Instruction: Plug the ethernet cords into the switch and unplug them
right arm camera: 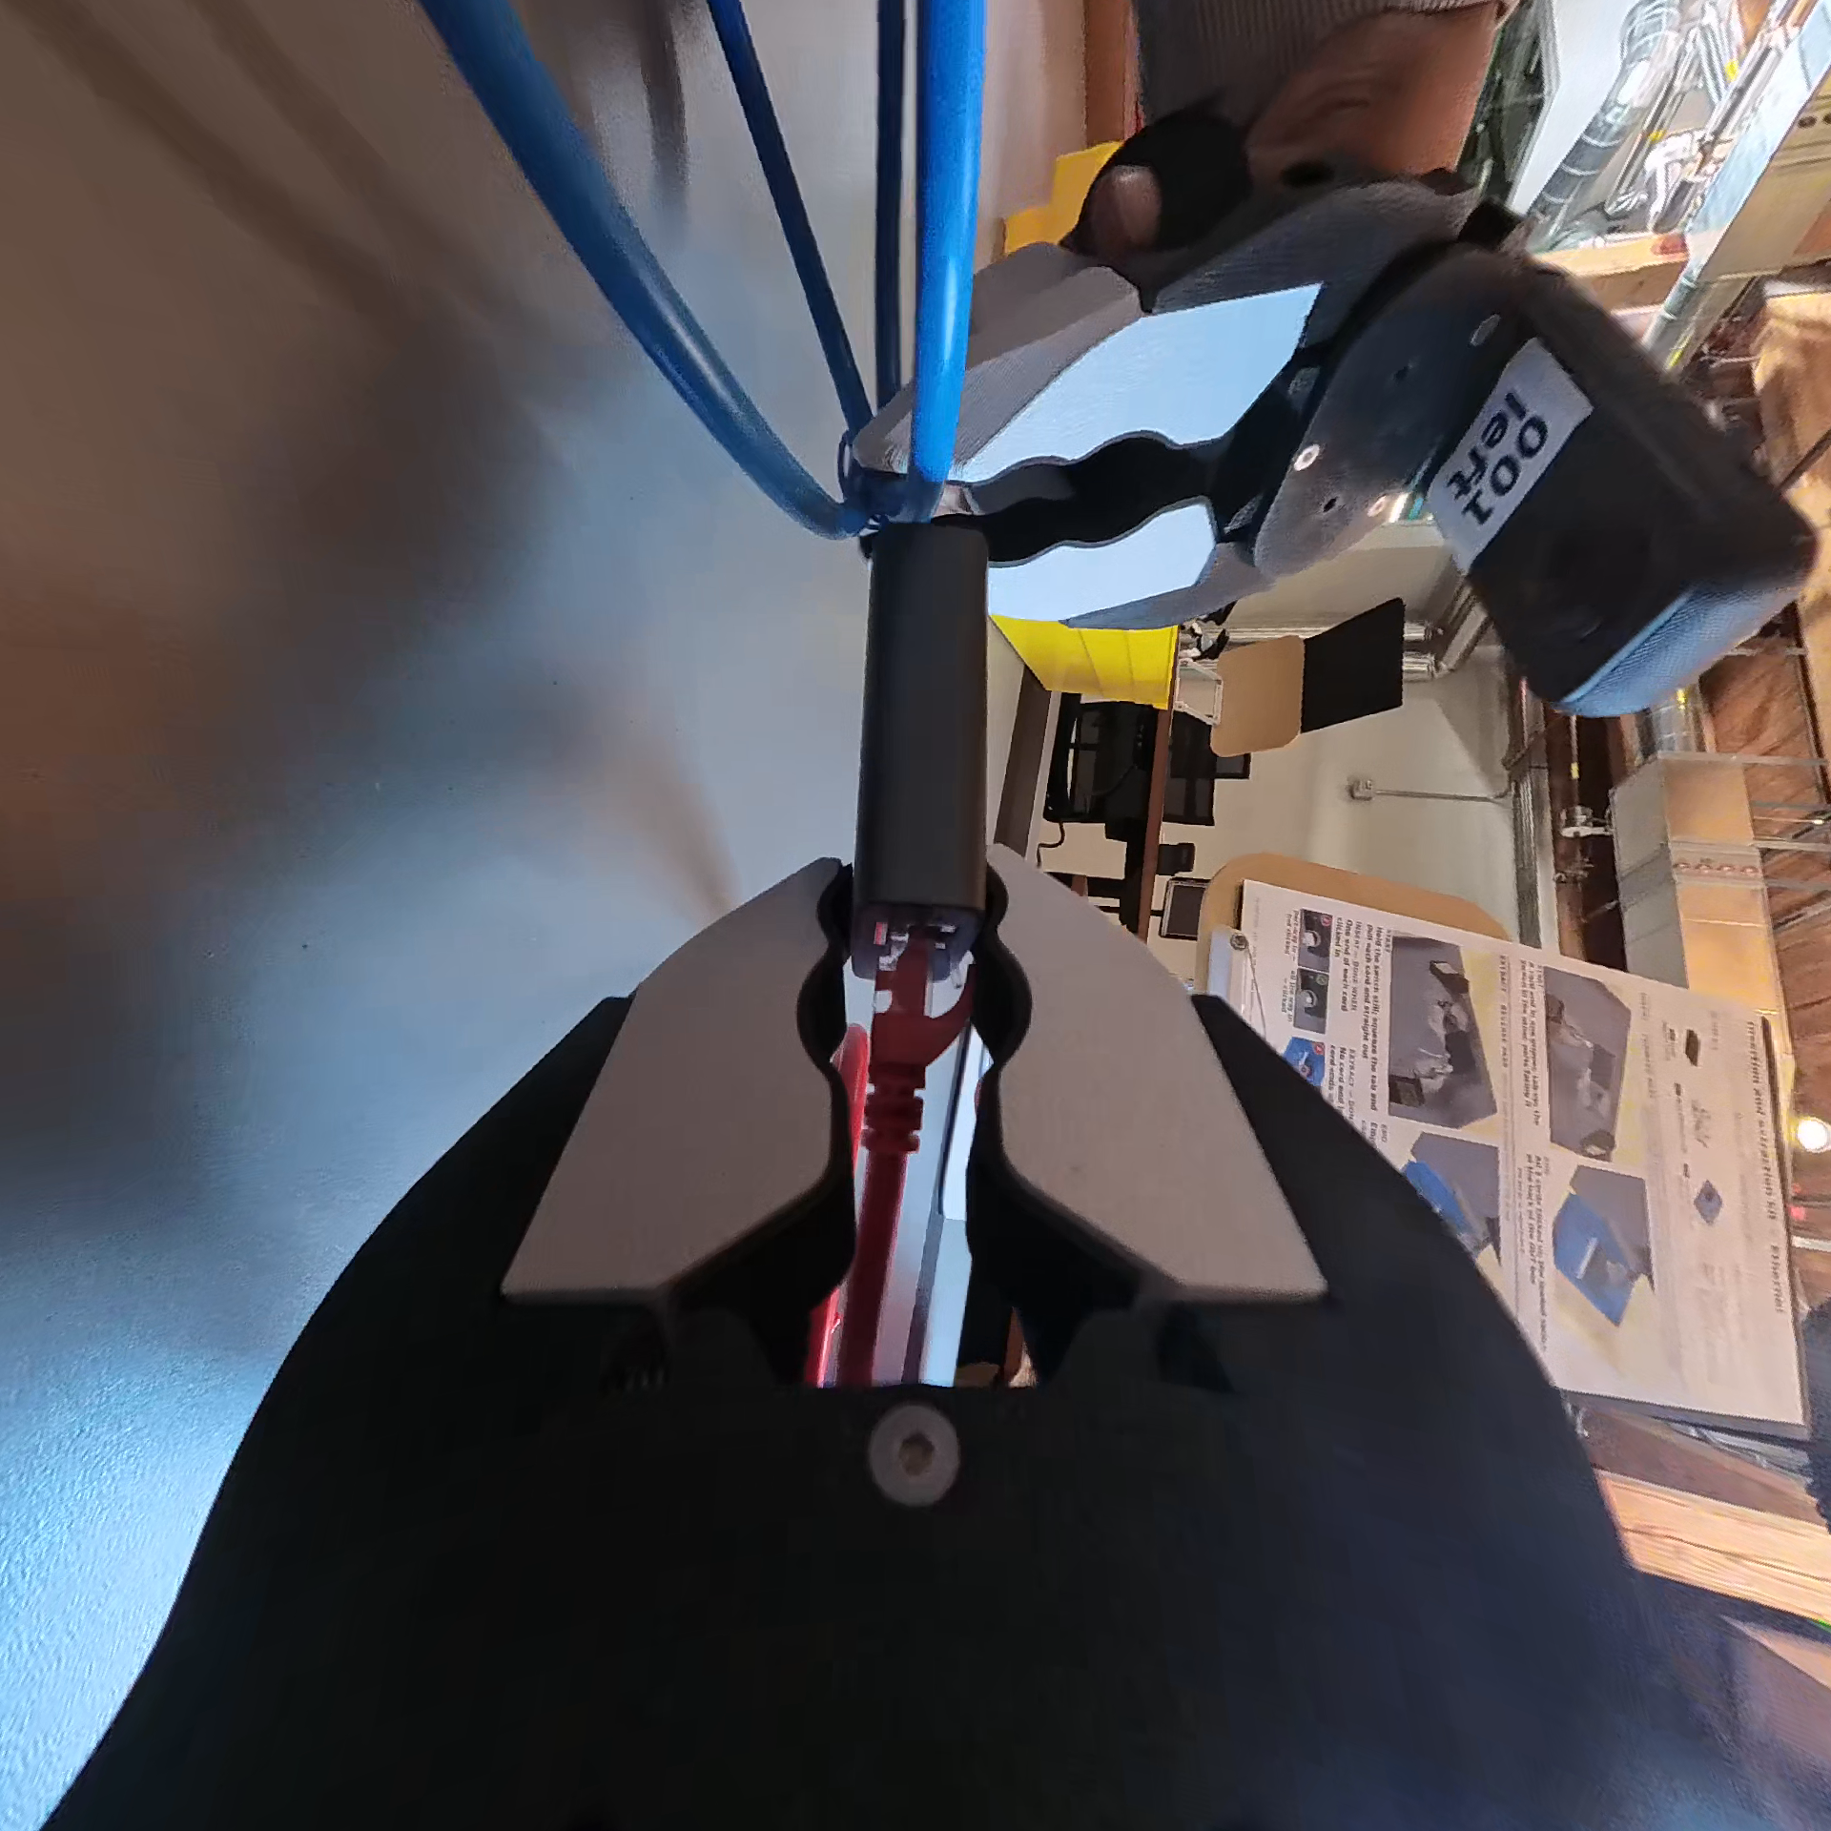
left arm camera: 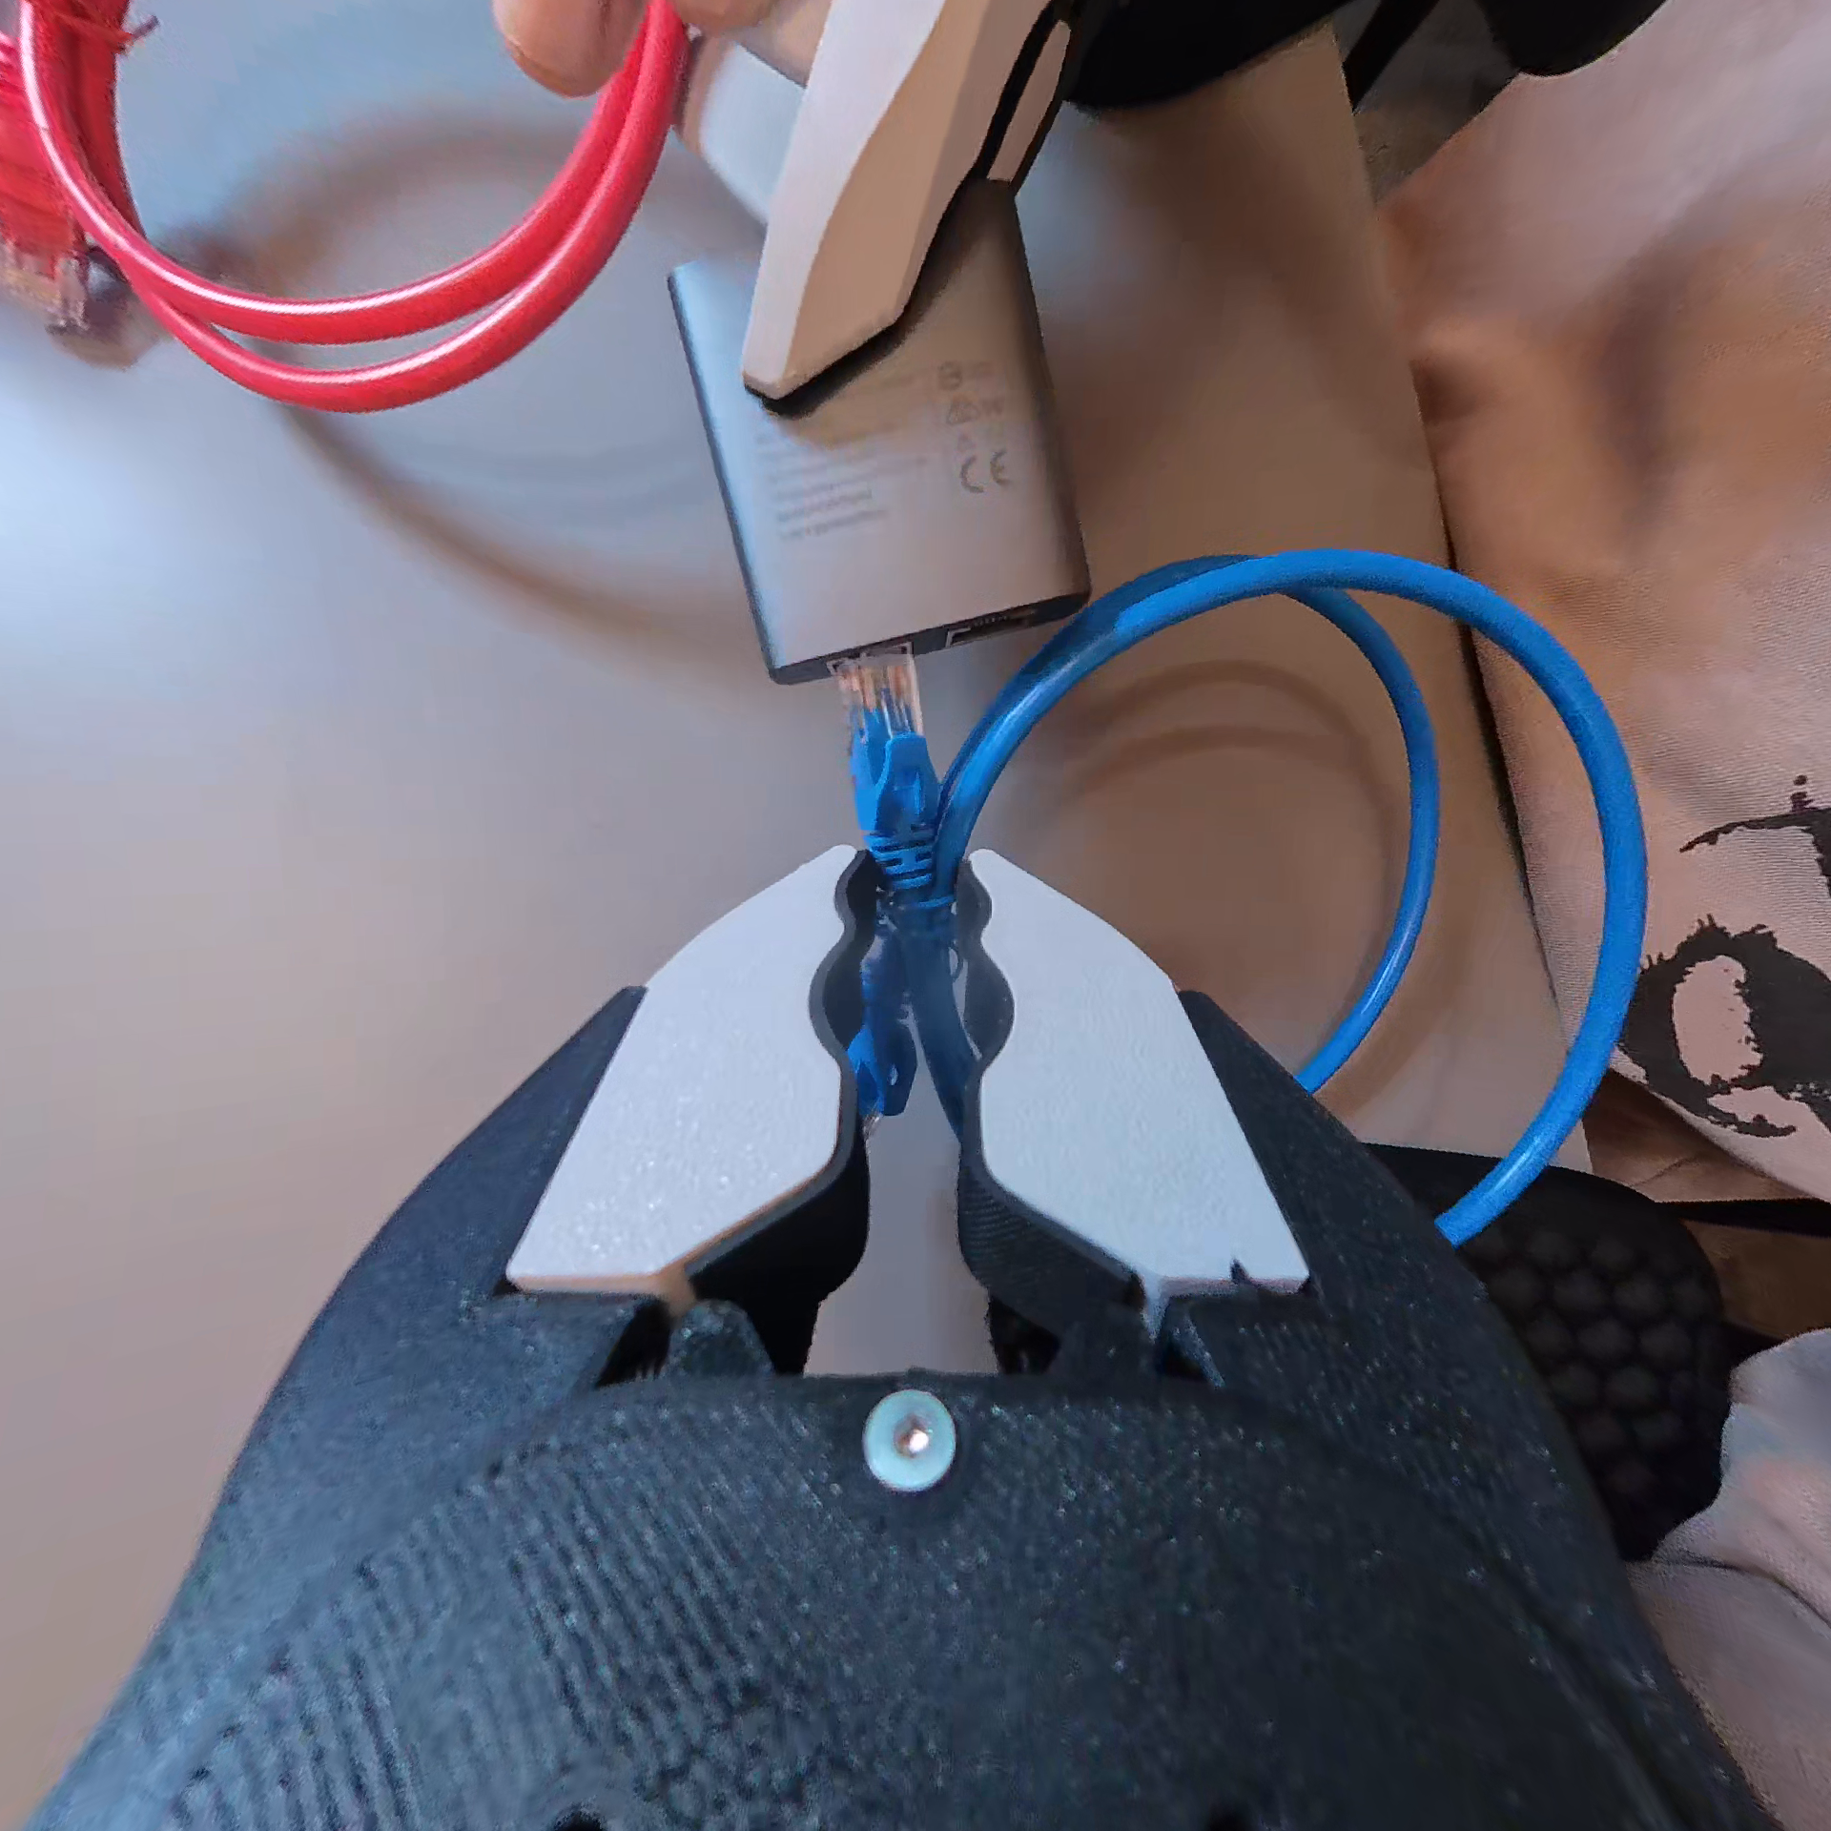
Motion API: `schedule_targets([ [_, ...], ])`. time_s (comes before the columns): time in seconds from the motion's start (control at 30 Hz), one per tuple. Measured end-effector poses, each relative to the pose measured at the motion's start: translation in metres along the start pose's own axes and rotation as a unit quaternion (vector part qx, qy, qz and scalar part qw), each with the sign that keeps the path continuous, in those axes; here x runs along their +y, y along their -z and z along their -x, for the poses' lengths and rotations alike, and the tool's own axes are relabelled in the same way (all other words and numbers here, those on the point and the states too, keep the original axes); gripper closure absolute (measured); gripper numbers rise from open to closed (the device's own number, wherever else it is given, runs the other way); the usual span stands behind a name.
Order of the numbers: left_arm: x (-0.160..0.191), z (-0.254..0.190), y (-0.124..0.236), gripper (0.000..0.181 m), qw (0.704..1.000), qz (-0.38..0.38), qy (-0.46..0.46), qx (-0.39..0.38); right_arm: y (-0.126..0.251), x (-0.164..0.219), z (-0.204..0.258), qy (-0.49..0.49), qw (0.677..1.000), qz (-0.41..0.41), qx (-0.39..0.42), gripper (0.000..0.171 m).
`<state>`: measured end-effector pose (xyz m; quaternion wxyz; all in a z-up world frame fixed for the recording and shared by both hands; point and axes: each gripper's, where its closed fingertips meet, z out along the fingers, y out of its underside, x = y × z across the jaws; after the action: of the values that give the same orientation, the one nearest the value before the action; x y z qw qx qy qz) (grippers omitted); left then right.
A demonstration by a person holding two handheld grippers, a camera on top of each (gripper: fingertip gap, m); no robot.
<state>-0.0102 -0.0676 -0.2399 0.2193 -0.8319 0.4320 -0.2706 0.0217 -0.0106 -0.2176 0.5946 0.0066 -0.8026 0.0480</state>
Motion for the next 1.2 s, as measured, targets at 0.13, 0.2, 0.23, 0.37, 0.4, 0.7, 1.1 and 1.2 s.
schedule_targets([
  [0.13, 0.005, 0.003, -0.006, 0.166, 1.000, 0.008, 0.017, 0.008, -0.001, -0.004, 0.002, 0.019, 1.000, 0.003, 0.001, 0.150],
  [0.2, 0.005, 0.002, -0.006, 0.166, 0.999, 0.001, 0.025, 0.021, -0.002, -0.004, 0.003, 0.026, 1.000, 0.006, 0.003, 0.150],
  [0.23, 0.006, 0.001, -0.006, 0.166, 0.999, -0.002, 0.029, 0.029, -0.002, -0.004, 0.003, 0.028, 1.000, 0.007, 0.004, 0.150],
  [0.37, 0.011, 0.002, -0.011, 0.166, 0.998, 0.006, 0.049, 0.043, -0.005, -0.005, 0.008, 0.049, 0.999, 0.013, 0.001, 0.150],
  [0.4, 0.013, 0.004, -0.012, 0.166, 0.997, 0.011, 0.058, 0.040, -0.006, -0.004, 0.011, 0.055, 0.998, 0.016, -0.002, 0.150],
  [0.7, 0.016, 0.007, -0.015, 0.166, 0.998, 0.039, 0.055, 0.018, -0.008, -0.004, 0.016, 0.069, 0.998, 0.014, -0.004, 0.150],
  [1.1, -0.012, -0.002, 0.007, 0.166, 0.991, -0.089, 0.056, 0.077, 0.001, 0.000, 0.002, 0.004, 1.000, -0.004, 0.028, 0.150],
  [1.2, -0.022, -0.003, 0.015, 0.166, 0.987, -0.124, 0.056, 0.083, 0.006, 0.003, -0.013, -0.010, 0.999, -0.005, 0.050, 0.150],
])
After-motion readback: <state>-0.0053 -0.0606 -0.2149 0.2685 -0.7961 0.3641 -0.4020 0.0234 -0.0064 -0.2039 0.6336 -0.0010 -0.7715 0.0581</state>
